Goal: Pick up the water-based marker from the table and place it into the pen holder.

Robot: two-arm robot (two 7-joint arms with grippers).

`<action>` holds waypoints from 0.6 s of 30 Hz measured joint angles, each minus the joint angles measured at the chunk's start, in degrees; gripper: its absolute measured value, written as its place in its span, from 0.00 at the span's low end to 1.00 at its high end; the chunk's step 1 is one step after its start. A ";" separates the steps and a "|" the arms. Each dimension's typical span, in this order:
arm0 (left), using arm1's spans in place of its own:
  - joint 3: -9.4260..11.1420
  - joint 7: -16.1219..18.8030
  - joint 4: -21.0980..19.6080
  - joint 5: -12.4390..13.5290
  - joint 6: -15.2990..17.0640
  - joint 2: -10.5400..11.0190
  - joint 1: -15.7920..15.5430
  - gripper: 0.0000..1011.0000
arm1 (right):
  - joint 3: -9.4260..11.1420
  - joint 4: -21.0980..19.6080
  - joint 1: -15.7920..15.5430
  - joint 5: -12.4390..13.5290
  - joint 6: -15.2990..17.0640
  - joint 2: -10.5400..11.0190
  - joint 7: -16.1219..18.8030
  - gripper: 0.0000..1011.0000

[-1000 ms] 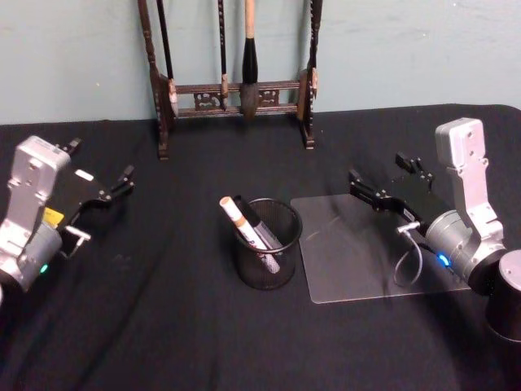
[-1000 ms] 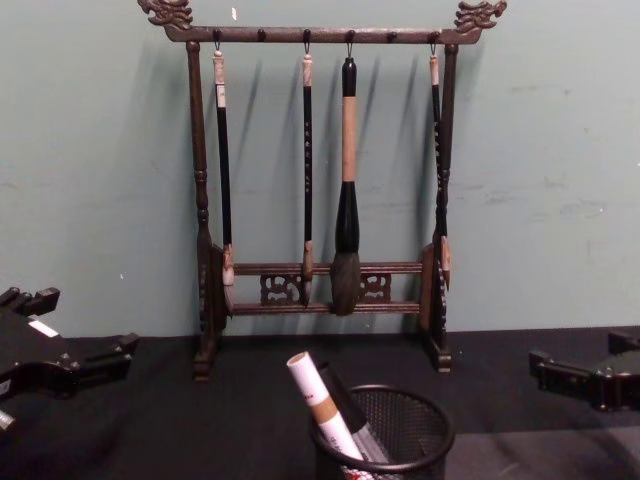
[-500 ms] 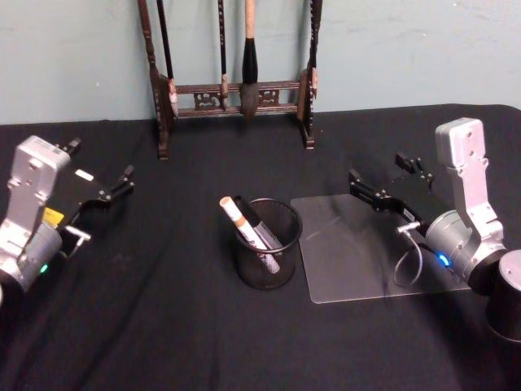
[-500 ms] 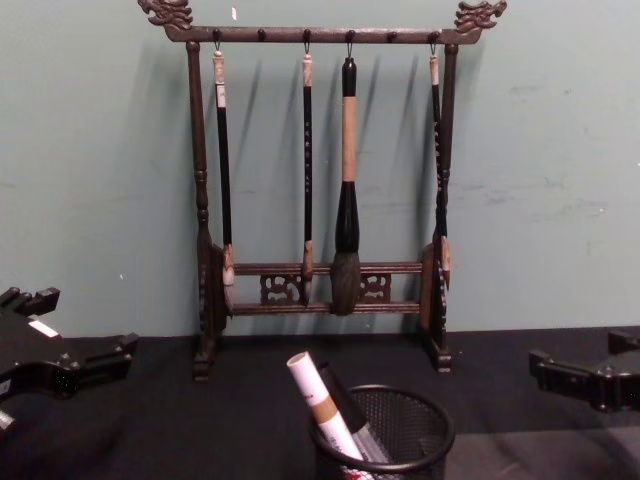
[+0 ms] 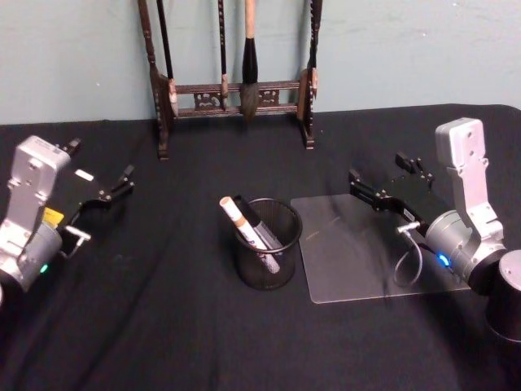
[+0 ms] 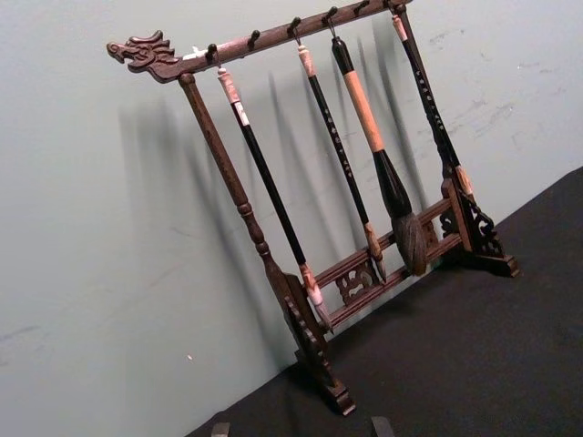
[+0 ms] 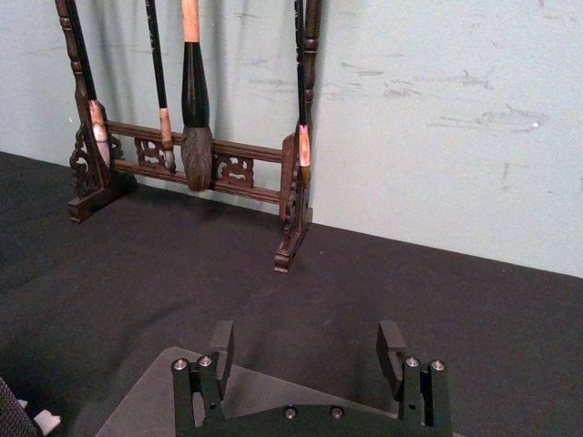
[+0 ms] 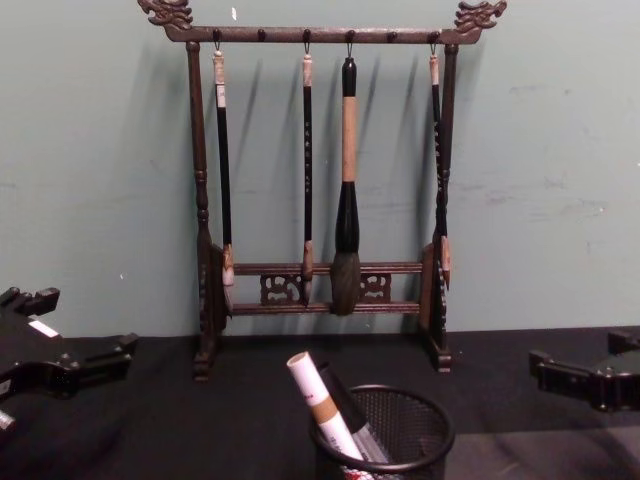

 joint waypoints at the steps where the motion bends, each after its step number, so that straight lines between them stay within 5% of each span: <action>1: 0.00 0.00 0.00 0.00 0.00 0.00 0.00 0.99 | 0.00 0.00 0.00 0.00 0.00 0.00 0.00 0.99; 18: 0.00 0.00 0.00 0.00 0.00 0.00 0.00 0.99 | 0.00 0.00 0.00 0.00 0.00 0.00 0.00 0.99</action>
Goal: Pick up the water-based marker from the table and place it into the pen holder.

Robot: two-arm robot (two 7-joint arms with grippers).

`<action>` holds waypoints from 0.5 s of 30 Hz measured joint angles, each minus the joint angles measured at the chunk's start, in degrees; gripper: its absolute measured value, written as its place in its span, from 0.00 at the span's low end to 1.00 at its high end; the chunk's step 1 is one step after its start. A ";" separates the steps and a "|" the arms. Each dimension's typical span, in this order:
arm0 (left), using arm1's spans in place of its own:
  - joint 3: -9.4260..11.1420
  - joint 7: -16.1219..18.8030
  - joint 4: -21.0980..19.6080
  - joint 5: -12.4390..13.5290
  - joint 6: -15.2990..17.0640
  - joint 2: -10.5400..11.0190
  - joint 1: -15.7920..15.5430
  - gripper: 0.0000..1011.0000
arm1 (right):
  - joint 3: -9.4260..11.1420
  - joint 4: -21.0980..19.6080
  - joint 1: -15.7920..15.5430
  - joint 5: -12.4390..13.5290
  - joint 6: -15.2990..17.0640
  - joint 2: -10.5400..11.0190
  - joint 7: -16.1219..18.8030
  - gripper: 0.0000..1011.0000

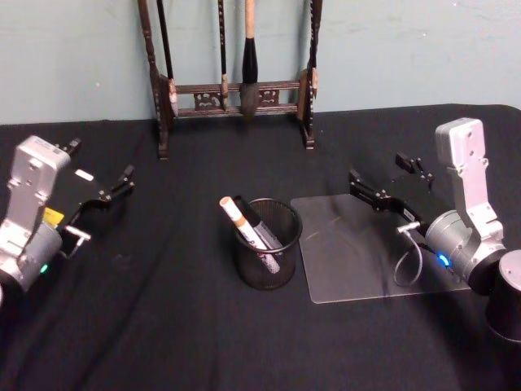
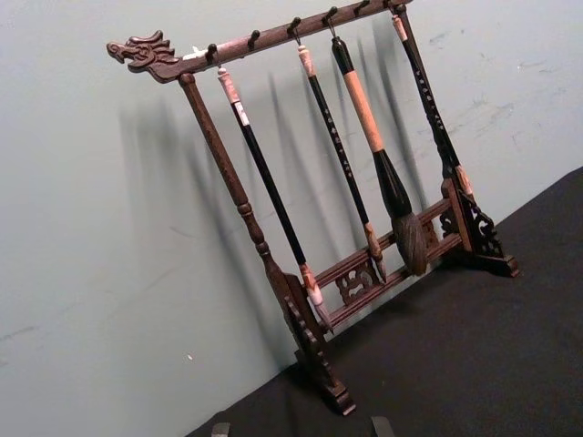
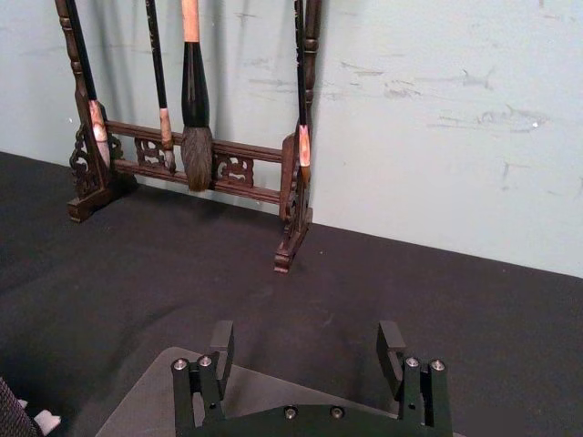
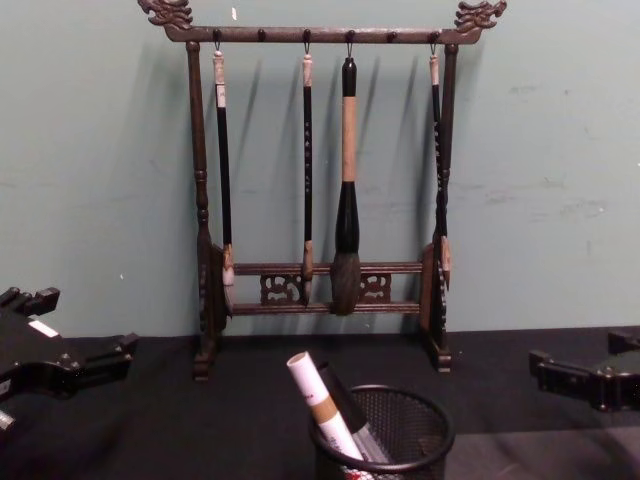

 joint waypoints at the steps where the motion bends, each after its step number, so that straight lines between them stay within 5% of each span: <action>1: 0.00 0.00 0.00 0.00 0.00 0.00 0.00 0.99 | 0.00 0.00 0.00 0.00 0.00 0.00 0.00 0.99; 15: -0.01 0.00 0.00 0.00 0.00 0.00 0.00 0.99 | 0.00 0.00 0.00 0.00 0.00 0.00 0.00 0.99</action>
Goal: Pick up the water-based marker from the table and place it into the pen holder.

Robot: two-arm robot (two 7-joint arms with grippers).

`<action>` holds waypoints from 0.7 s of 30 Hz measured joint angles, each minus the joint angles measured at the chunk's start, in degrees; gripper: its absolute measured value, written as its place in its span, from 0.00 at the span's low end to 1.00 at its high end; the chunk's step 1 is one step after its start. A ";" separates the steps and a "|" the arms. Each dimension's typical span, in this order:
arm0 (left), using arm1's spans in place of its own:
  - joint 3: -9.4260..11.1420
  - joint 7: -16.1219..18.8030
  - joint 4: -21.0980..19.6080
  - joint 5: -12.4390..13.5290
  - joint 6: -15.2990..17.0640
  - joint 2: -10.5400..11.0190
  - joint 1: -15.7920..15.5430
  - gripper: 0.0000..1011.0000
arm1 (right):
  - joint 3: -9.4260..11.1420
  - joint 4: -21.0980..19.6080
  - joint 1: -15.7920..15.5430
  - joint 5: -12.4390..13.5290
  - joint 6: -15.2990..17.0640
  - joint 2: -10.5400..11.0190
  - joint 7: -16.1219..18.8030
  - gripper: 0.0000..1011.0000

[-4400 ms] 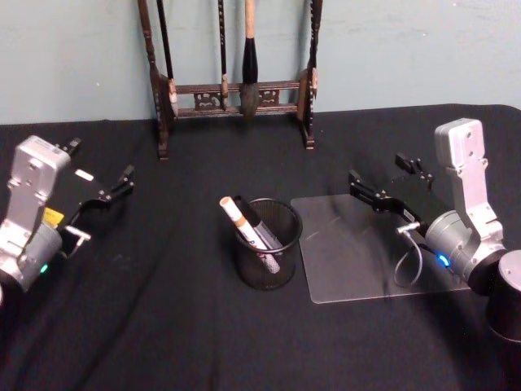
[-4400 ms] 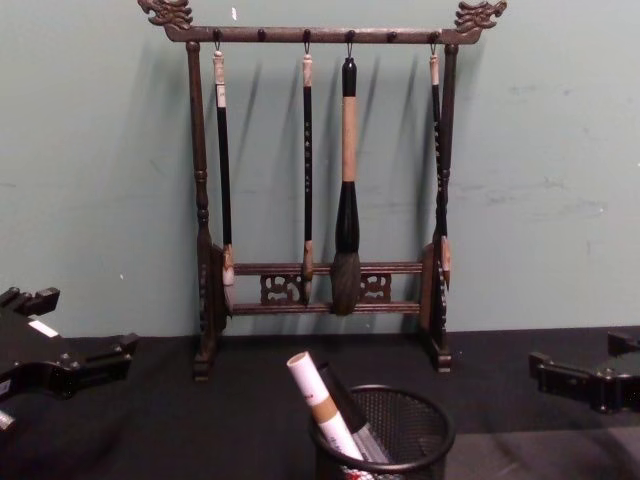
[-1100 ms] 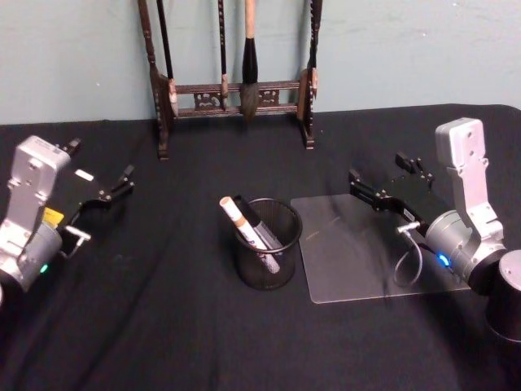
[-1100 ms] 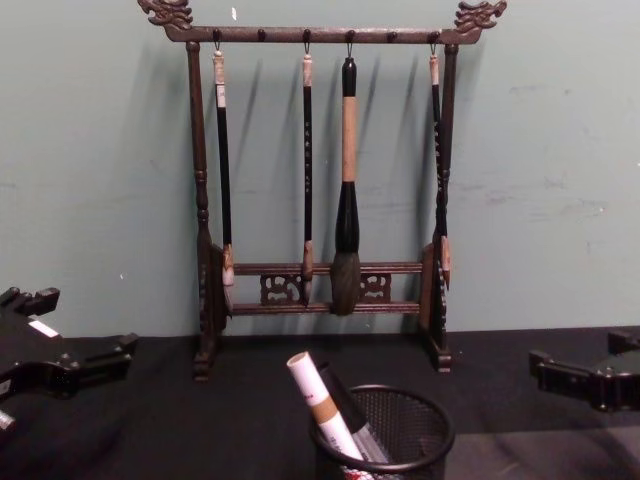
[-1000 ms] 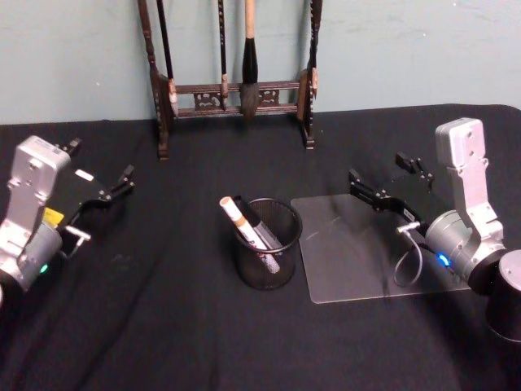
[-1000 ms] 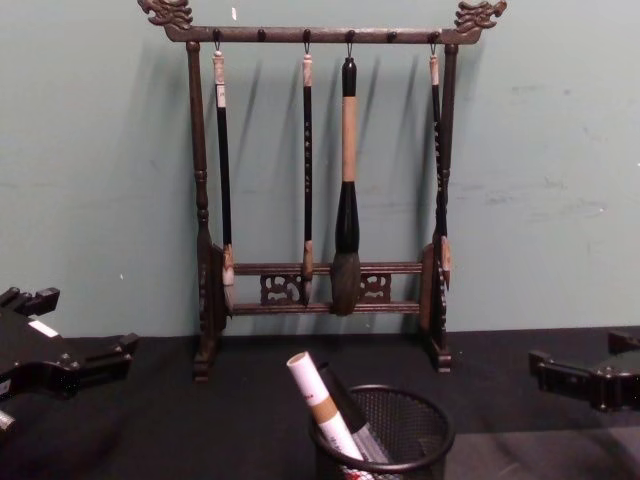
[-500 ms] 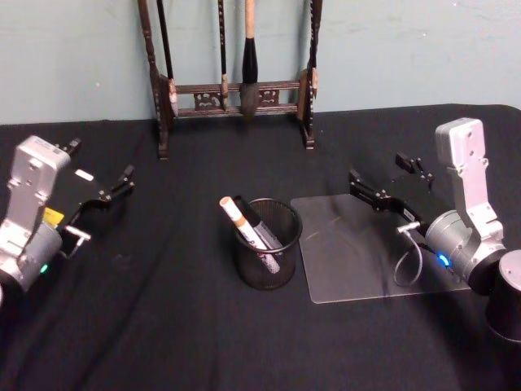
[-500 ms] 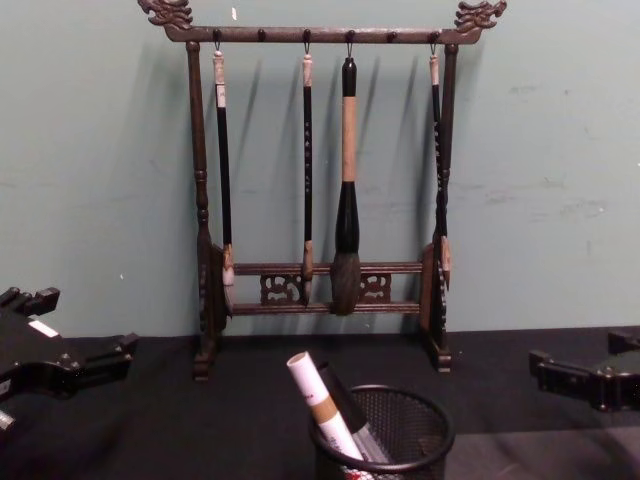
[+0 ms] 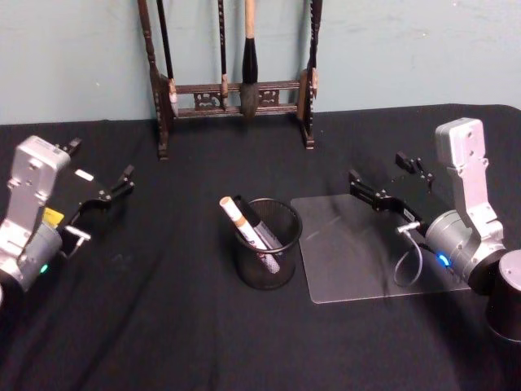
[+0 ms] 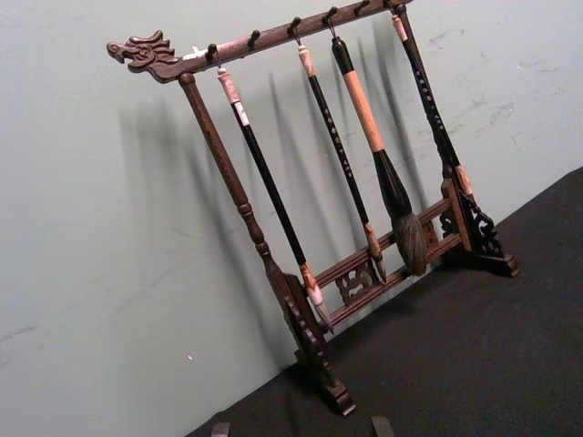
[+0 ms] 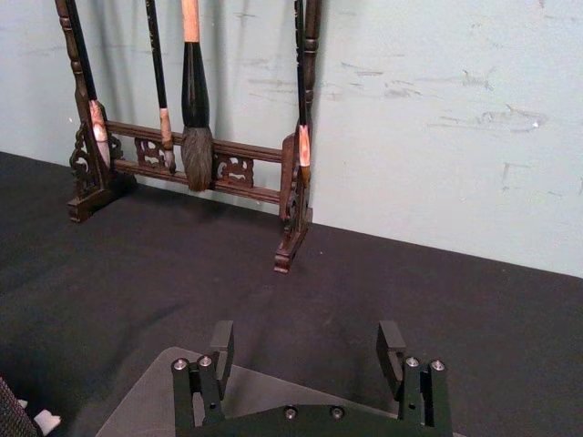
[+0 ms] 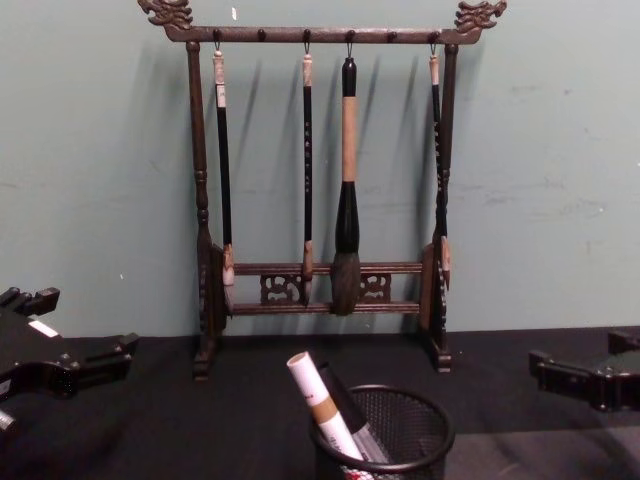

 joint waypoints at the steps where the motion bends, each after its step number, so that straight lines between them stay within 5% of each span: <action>1: 0.00 0.00 0.00 0.00 0.00 0.00 0.00 0.99 | 0.00 0.00 0.00 0.00 0.00 0.00 0.00 0.99; 21: 0.00 0.00 0.00 0.00 0.00 0.00 0.00 0.99 | 0.00 0.00 0.00 0.00 0.00 0.00 0.00 0.99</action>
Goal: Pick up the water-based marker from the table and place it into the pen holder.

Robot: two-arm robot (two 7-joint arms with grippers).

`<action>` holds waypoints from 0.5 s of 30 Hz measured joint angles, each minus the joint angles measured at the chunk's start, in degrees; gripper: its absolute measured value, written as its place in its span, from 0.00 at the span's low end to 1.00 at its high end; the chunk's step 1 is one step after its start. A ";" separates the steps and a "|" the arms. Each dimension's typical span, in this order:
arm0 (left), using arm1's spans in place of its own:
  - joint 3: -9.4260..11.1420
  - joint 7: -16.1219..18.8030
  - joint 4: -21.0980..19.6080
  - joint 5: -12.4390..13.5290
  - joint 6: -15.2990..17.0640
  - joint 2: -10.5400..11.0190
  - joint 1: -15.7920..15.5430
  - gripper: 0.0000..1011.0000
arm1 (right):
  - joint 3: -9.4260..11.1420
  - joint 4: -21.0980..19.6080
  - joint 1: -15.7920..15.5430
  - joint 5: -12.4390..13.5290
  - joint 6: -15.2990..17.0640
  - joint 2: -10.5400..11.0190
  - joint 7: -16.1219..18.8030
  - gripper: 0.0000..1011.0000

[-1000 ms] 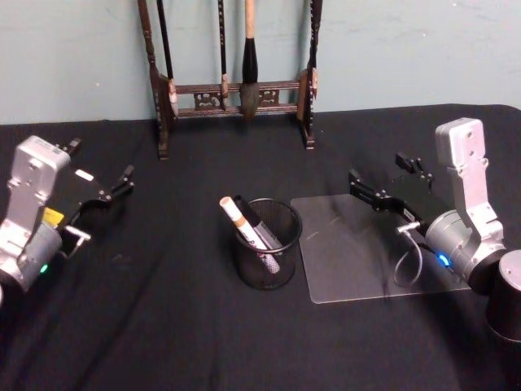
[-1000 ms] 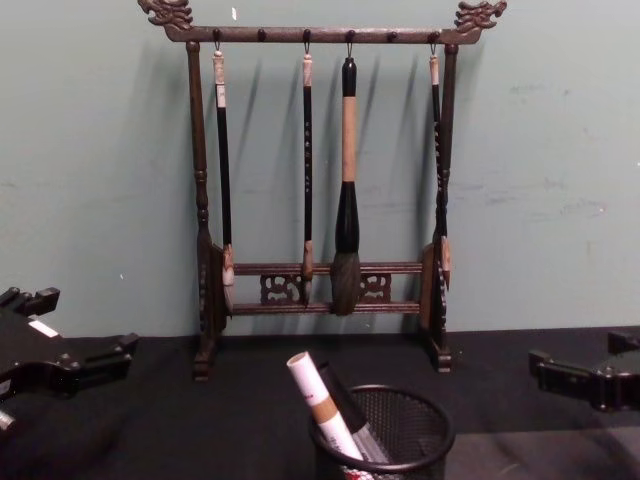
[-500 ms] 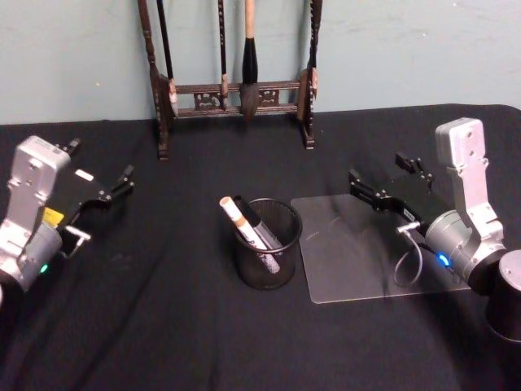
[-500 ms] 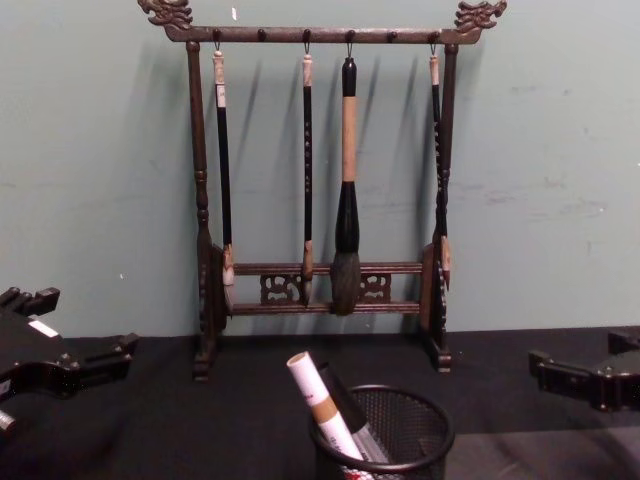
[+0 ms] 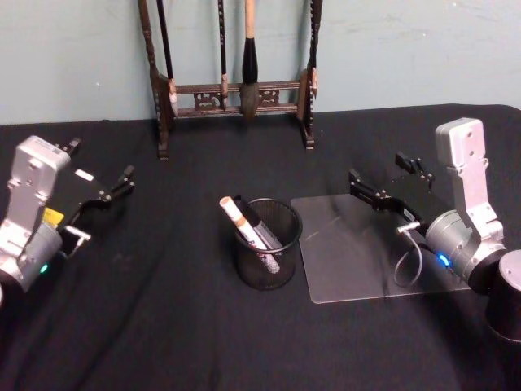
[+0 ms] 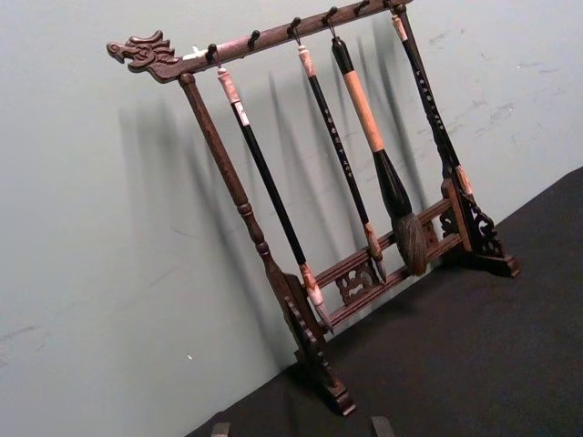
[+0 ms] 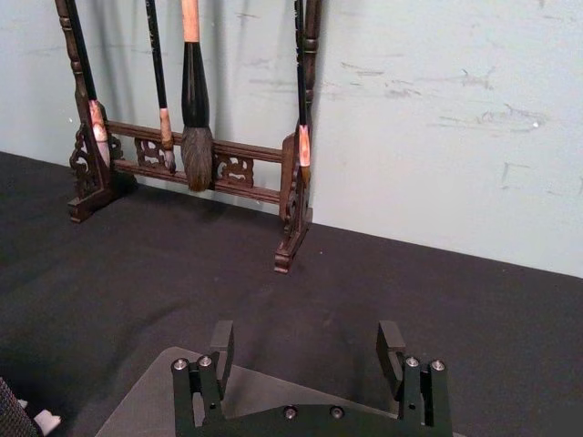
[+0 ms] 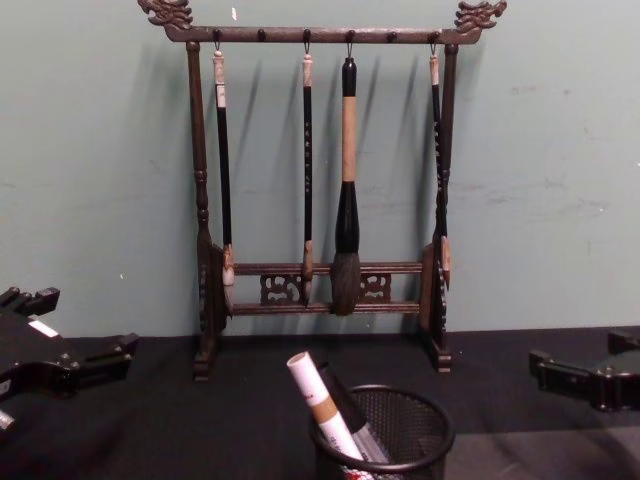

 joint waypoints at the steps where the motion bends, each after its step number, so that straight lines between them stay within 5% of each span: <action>1: 0.00 0.00 0.00 0.00 0.00 0.00 0.00 0.99 | 0.00 0.00 0.00 0.00 0.00 0.00 0.00 0.99; 15: 0.00 0.00 0.00 0.00 0.00 0.00 0.00 0.99 | 0.00 0.00 0.00 0.00 0.00 0.00 0.00 0.99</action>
